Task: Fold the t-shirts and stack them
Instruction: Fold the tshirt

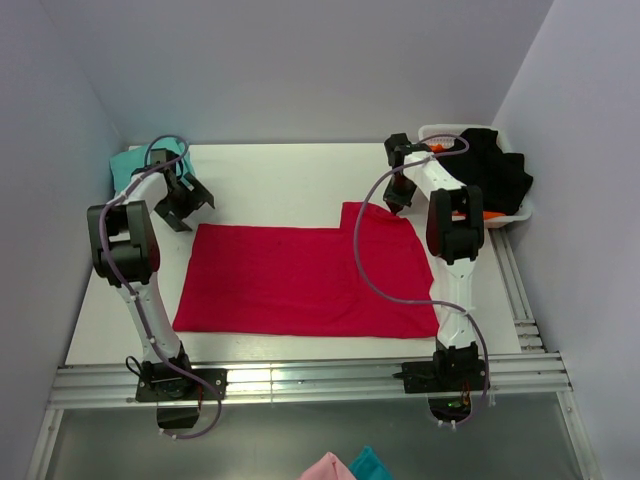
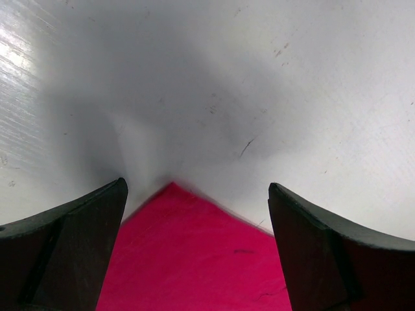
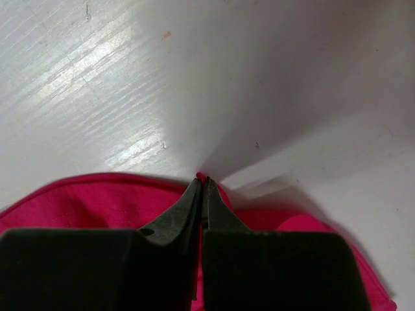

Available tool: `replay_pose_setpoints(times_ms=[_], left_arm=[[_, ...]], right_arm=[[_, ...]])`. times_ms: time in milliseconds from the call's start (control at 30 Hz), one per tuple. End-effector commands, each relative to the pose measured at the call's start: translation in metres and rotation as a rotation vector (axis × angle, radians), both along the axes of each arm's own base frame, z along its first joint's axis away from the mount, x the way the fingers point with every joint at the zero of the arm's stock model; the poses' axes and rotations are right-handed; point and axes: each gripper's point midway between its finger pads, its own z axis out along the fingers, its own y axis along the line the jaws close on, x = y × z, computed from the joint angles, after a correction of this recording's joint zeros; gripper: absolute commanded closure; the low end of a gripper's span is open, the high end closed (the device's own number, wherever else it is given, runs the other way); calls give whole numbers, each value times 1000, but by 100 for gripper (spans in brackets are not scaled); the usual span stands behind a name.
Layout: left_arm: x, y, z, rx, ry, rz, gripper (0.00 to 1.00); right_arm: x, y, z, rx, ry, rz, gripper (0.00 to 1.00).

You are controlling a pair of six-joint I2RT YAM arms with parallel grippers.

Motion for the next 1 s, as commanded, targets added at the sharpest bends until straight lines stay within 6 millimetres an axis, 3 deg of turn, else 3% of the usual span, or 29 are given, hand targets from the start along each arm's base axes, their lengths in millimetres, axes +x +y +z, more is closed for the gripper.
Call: replay_pose_setpoints(times_ms=[0, 133, 333, 533, 733, 833, 867, 933, 967], left_arm=[[0, -5, -6, 5, -2, -26, 3], [-7, -13, -17, -6, 32, -43, 8], [-21, -21, -16, 5, 36, -60, 11], [-31, -18, -23, 23, 54, -61, 24], [-30, -18, -28, 25, 60, -63, 44], [-28, -18, -32, 25, 63, -66, 60], [-27, -18, -33, 23, 64, -67, 72], [-24, -17, -34, 26, 68, -67, 82], [-23, -17, -35, 27, 69, -69, 92]], right_arm=[[2, -9, 26, -24, -55, -26, 100], [2, -10, 26, -30, -55, -34, 100], [1, -11, 24, -31, -52, -46, 100], [-4, -11, 17, -28, -37, -53, 100], [-7, -13, 16, -43, -30, -48, 100], [-7, -14, 16, -46, -30, -47, 100], [-7, -14, 16, -46, -28, -47, 100], [-6, -14, 18, -50, -32, -46, 100], [-5, -15, 18, -52, -30, -45, 100]])
